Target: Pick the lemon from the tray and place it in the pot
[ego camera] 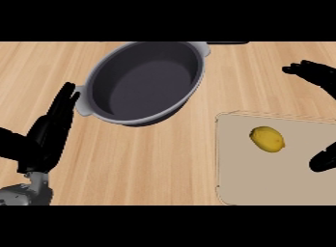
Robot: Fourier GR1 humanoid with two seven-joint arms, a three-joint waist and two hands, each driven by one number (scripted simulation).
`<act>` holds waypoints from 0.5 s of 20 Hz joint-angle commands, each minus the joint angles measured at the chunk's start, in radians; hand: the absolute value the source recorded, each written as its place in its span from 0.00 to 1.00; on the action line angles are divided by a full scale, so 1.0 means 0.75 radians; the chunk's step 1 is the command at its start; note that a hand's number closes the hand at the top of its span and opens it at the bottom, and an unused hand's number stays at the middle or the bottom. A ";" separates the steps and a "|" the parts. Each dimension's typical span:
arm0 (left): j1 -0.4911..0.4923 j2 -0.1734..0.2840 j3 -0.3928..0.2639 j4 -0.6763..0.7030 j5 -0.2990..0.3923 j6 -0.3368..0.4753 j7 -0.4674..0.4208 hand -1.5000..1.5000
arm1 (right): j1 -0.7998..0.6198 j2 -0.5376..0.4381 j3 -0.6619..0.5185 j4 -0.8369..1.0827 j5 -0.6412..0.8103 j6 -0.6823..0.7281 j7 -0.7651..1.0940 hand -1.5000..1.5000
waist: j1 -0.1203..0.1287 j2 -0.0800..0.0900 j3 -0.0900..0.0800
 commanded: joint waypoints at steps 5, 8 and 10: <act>-0.043 -0.028 -0.045 0.003 -0.017 0.011 0.056 0.50 | -0.075 -0.289 -0.016 0.011 0.267 0.199 -0.416 0.00 | 0.024 0.004 -0.006; -0.051 -0.028 -0.052 0.009 -0.034 0.024 0.075 0.50 | -0.073 -0.411 0.036 -0.013 0.364 0.169 -0.472 0.00 | 0.024 0.003 -0.008; -0.042 -0.069 -0.080 0.010 -0.036 0.036 0.064 0.50 | -0.061 -0.442 0.079 0.012 0.457 0.088 -0.535 0.00 | 0.034 0.007 -0.009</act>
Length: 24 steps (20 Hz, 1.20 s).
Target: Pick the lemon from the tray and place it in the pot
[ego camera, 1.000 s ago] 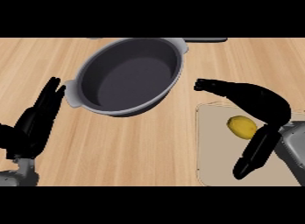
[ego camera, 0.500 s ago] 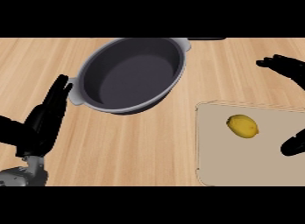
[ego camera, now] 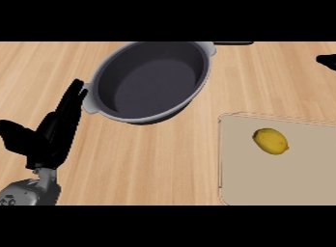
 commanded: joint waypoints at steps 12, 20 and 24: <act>-0.095 -0.031 -0.015 0.050 -0.013 -0.001 0.072 0.50 | -0.026 -0.154 0.377 0.255 0.501 -0.099 -0.537 0.00 | 0.018 -0.003 -0.010; -0.057 -0.004 0.017 0.032 0.011 -0.053 0.060 0.50 | -0.182 -0.037 0.500 0.568 0.725 -0.286 -0.591 0.00 | 0.032 -0.006 -0.011; -0.032 -0.048 -0.021 0.013 -0.047 0.010 0.080 0.50 | -0.154 -0.031 0.506 0.625 0.713 -0.337 -0.661 0.00 | -0.001 -0.014 -0.011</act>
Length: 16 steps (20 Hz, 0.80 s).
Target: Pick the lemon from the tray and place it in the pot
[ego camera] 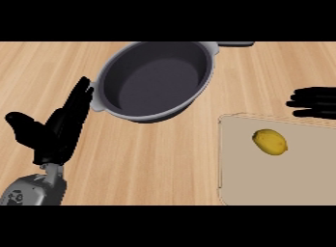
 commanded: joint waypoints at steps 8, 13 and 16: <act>-0.002 -0.021 0.019 0.016 -0.005 -0.002 0.013 0.50 | -0.046 0.121 0.054 0.165 -0.013 0.046 -0.326 0.00 | -0.028 -0.004 -0.002; -0.005 -0.036 0.011 0.083 -0.039 -0.007 -0.010 0.50 | -0.016 0.134 0.087 0.108 -0.007 0.044 -0.240 0.00 | -0.048 -0.009 -0.004; 0.104 -0.020 0.000 -0.062 -0.032 -0.026 0.011 0.50 | -0.016 0.208 0.104 0.088 0.042 0.031 -0.118 0.00 | -0.037 -0.013 -0.004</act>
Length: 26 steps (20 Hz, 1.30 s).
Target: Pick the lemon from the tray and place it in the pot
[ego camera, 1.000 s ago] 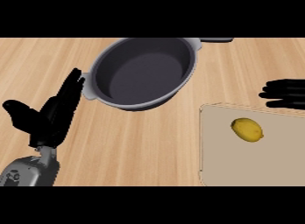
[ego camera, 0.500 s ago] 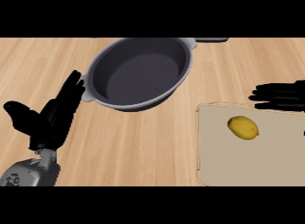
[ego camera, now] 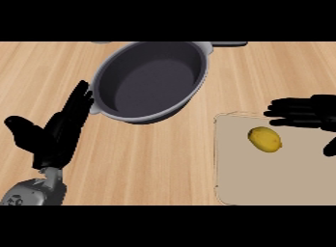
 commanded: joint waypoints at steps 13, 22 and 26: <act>0.119 -0.060 -0.009 -0.062 -0.079 -0.008 -0.016 0.50 | 0.106 0.158 -0.045 0.000 0.299 -0.080 -0.047 0.00 | -0.014 -0.003 -0.001; 0.016 -0.046 0.082 0.002 -0.041 -0.085 0.028 0.50 | 0.001 0.373 -0.093 0.139 0.568 -0.043 0.067 0.00 | -0.012 -0.001 -0.002; -0.099 -0.067 0.115 0.035 -0.039 -0.065 0.102 0.50 | 0.002 0.377 -0.154 0.210 0.627 -0.081 0.007 0.00 | -0.016 0.000 -0.001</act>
